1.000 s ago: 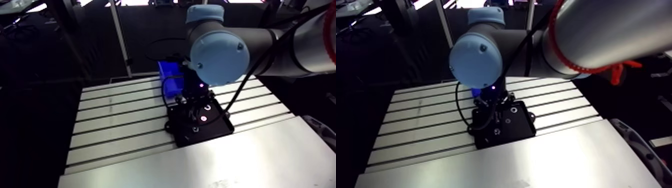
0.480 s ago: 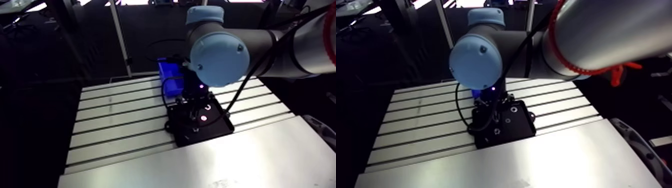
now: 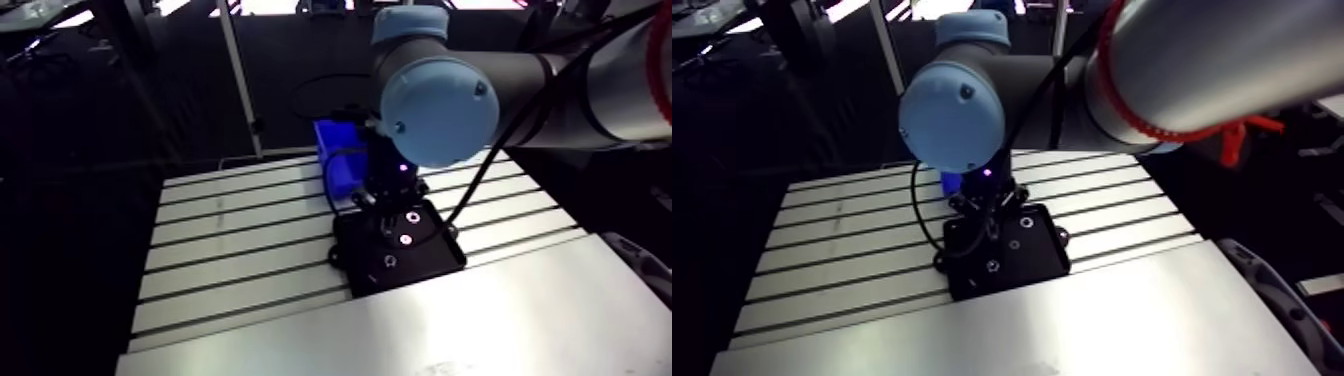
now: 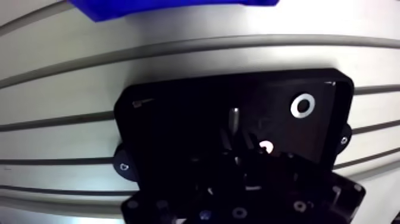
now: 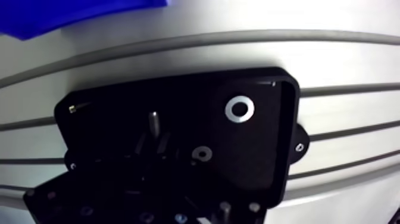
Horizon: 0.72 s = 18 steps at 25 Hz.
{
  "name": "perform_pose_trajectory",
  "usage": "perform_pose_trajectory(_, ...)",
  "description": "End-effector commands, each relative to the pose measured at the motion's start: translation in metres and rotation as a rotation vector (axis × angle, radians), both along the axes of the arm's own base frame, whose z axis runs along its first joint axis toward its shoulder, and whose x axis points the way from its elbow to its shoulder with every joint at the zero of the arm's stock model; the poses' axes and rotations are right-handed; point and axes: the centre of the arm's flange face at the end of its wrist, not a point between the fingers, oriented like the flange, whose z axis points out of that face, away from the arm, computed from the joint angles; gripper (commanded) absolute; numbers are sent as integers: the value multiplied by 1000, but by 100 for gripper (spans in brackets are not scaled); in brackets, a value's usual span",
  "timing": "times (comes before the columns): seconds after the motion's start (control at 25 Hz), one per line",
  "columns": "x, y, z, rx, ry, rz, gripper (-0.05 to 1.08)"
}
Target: Pick up the M10 bolt from the tray and put it into the blue bin.
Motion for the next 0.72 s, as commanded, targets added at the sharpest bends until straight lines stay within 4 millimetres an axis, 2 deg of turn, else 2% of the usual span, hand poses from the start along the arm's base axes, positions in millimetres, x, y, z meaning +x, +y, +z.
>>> perform_pose_trajectory(0.04, 0, 4, 30, 32, 17, 1, 97)
perform_pose_trajectory(0.32, 5, 1, 70, 28, 2, 6, 102)
perform_pose_trajectory(0.4, 6, 2, 78, 26, -13, 3, 102)
perform_pose_trajectory(0.52, 10, -1, 102, 29, 7, 7, 101)
perform_pose_trajectory(0.72, 12, -2, 127, 32, 30, 31, 102)
